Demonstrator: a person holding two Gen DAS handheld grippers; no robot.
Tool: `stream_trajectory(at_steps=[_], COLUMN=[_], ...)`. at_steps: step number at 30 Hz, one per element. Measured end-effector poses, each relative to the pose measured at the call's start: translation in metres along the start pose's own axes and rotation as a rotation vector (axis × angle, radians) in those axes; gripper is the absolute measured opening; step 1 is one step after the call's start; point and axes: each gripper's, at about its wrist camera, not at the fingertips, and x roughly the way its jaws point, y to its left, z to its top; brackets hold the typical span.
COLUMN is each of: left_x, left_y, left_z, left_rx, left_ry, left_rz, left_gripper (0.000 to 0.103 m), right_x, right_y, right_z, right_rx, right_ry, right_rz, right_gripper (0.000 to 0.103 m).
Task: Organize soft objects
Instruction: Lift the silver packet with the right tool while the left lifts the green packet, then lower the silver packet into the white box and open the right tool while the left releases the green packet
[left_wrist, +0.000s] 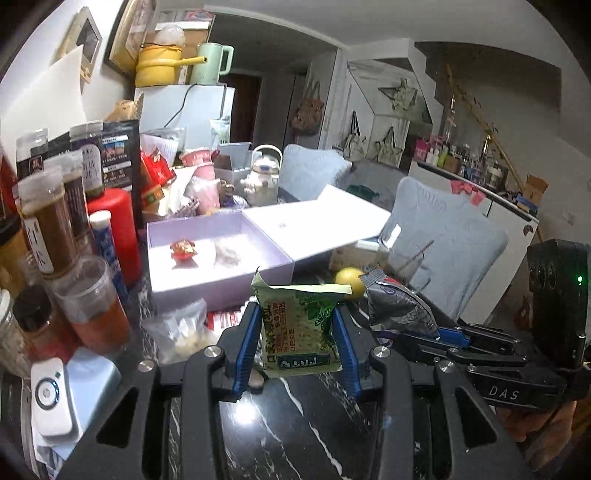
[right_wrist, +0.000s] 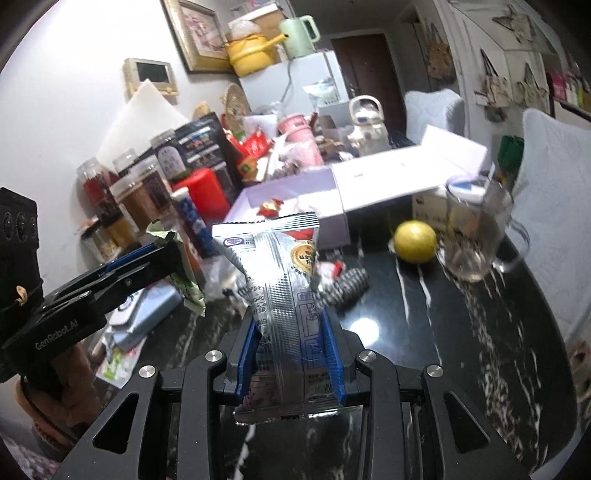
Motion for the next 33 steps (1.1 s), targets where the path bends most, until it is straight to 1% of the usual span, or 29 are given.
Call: stream_trajectory(at_steps=[10, 16, 20, 28, 33], left_x=[0.007, 0.019, 0.03, 0.059, 0.078], left_y=[0.02, 0.032, 0.041, 0.061, 0.074], left_z=[0.037, 0.06, 0.074, 0.105, 0.126], left_rx=[-0.016, -0.019, -0.015, -0.039, -0.065], left_ry=[-0.065, -0.1, -0.12, -0.153, -0.171], left_rz=[0.023, 0.044, 0.06, 0.086, 0.094], left_gripper=[0.039, 0.039, 0.039, 0.039, 0.039], right_x=[0.015, 0.031, 0.045, 0.08, 0.101], right_y=[0.005, 0.007, 0.009, 0.006, 0.0], right_z=[0.042, 0.074, 0.097, 0.137, 0.161], right_rx=[-0.039, -0.071, -0.095, -0.123, -0.132], right_ry=[-0.043, -0.063, -0.079, -0.09, -0.1], right_rz=[0.031, 0.038, 0.046, 0.06, 0.047], right_gripper=[0.033, 0.033, 0.033, 0.033, 0.033])
